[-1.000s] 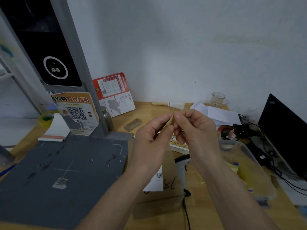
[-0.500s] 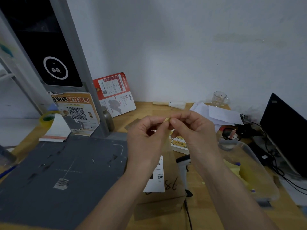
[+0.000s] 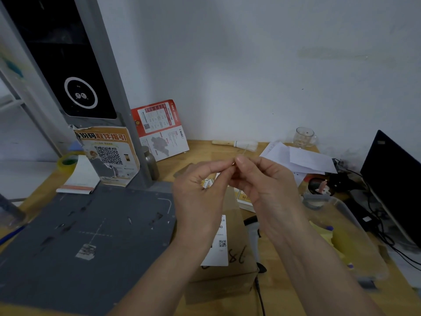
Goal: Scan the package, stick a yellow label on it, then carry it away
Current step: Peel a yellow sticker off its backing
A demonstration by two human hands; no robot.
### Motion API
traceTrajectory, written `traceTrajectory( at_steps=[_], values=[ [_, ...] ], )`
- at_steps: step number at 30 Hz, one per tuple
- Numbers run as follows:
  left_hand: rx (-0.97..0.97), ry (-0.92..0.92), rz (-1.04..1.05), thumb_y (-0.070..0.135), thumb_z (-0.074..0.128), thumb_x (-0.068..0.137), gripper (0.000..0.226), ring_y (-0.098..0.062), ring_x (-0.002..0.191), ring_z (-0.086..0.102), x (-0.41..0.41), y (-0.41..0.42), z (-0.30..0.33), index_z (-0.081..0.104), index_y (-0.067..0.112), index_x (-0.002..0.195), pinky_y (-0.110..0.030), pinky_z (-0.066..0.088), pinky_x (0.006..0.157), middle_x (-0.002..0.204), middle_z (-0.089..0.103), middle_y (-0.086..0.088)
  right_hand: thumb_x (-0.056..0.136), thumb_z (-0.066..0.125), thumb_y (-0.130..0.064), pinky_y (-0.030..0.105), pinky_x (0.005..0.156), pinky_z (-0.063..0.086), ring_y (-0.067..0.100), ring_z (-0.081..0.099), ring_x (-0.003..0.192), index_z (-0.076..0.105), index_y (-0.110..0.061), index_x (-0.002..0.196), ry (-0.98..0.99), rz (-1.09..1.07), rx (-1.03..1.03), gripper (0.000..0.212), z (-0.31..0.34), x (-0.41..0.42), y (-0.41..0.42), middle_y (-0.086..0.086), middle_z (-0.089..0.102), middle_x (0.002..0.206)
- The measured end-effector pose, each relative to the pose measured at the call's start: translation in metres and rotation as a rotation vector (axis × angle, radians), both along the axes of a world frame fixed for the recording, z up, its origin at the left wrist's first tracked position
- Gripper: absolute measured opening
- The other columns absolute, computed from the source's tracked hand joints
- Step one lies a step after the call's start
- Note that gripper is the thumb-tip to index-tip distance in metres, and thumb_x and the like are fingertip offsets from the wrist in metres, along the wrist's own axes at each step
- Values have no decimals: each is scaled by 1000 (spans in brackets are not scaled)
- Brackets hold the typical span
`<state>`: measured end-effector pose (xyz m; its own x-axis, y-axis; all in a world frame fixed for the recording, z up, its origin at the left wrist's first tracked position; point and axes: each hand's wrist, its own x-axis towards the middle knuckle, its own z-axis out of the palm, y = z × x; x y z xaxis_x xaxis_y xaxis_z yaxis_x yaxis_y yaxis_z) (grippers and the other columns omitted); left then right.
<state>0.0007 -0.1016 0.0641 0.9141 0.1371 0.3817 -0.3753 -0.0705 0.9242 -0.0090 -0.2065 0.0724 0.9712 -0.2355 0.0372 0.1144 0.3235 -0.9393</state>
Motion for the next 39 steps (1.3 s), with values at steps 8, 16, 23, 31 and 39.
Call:
traceTrajectory(
  at_steps=[8, 16, 23, 31, 39],
  values=[
    [-126, 21, -110, 2, 73, 76, 17, -4, 78, 72, 0, 0, 4, 76, 15, 87, -14, 54, 69, 83, 76, 7, 62, 74, -28, 45, 83, 56, 36, 67, 83, 74, -6, 80, -23, -41, -34, 28, 1, 0, 0, 21, 72, 86],
    [-211, 33, -180, -1, 71, 76, 18, 0, 75, 70, -1, -1, 4, 74, 3, 93, -9, 51, 65, 78, 76, 12, 63, 73, -25, 29, 64, 53, 23, 62, 67, 74, -9, 73, -69, -42, -45, 19, 2, -1, -1, 10, 70, 70],
    [-202, 31, -176, -2, 70, 77, 18, 0, 76, 70, -1, -1, 4, 75, 7, 91, -9, 51, 65, 77, 76, 13, 62, 73, -27, 28, 62, 52, 22, 62, 68, 73, -8, 76, -62, -10, -2, 24, 2, 0, -1, 10, 70, 74],
    [-204, 44, -164, -1, 70, 77, 17, -1, 78, 71, -1, -1, 4, 75, 8, 91, -10, 52, 67, 83, 76, 9, 63, 73, -24, 26, 62, 51, 21, 62, 69, 72, -4, 79, -61, 1, 16, 26, 1, 0, -2, 12, 69, 74],
    [-176, 44, -143, 2, 71, 77, 14, -5, 77, 71, 0, -3, 3, 75, 8, 90, -12, 53, 67, 85, 76, 3, 59, 76, -27, 29, 66, 52, 24, 62, 71, 73, -6, 79, -56, -1, 5, 30, 2, 0, -3, 13, 70, 77]
  ],
)
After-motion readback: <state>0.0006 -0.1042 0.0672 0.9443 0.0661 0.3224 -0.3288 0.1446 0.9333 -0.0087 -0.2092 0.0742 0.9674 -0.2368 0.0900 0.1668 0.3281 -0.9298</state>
